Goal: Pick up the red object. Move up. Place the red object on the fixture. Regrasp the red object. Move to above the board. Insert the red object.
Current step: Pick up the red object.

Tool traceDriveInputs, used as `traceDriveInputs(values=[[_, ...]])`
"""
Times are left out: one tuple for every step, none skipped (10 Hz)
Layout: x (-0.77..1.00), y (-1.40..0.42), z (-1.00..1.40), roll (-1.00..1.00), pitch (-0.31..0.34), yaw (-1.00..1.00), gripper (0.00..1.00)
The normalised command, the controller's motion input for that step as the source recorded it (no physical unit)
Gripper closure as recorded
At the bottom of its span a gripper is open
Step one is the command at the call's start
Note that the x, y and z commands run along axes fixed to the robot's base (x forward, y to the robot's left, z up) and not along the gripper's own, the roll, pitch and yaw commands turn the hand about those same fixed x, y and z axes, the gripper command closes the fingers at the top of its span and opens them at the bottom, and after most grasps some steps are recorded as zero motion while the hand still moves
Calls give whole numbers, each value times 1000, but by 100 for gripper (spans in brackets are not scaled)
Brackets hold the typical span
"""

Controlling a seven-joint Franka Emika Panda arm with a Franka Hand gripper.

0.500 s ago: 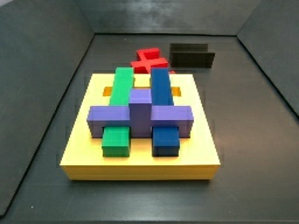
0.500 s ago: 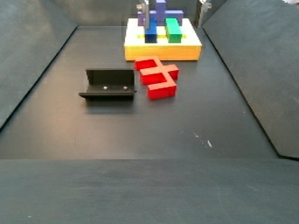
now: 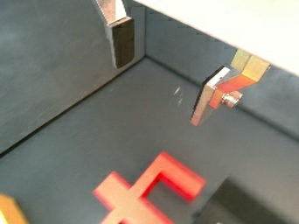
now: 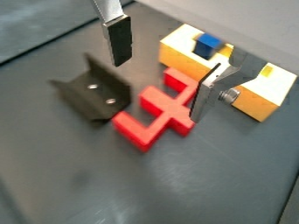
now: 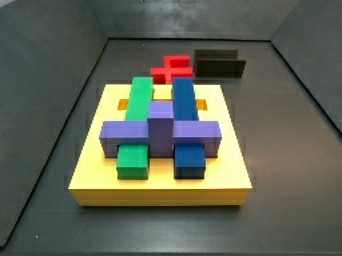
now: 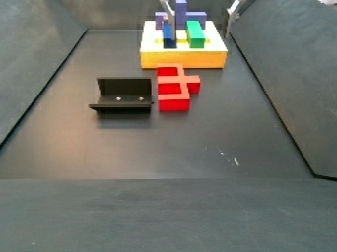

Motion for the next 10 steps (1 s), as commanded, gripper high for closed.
traceDriveInputs(values=[[-214,-266,-580,-143,-223,-743,0],[-114,-66,-443,-136,-243,-943,0],[-131,-57,-414,-183,-234,-903,0],[-129,-60,-389,-190,-234,-900,0],[-63,-63,-309,-146,-231,-954,0],[-34,-63,-260,-141,-197,-963,0],[-51,-69,-286,-146,-211,-951,0],[-74,-94,-297,-157,-239,-923,0],[-60,-91,-271,-156,-227,-929,0],[-43,-100,-254,-149,-211,-929,0]])
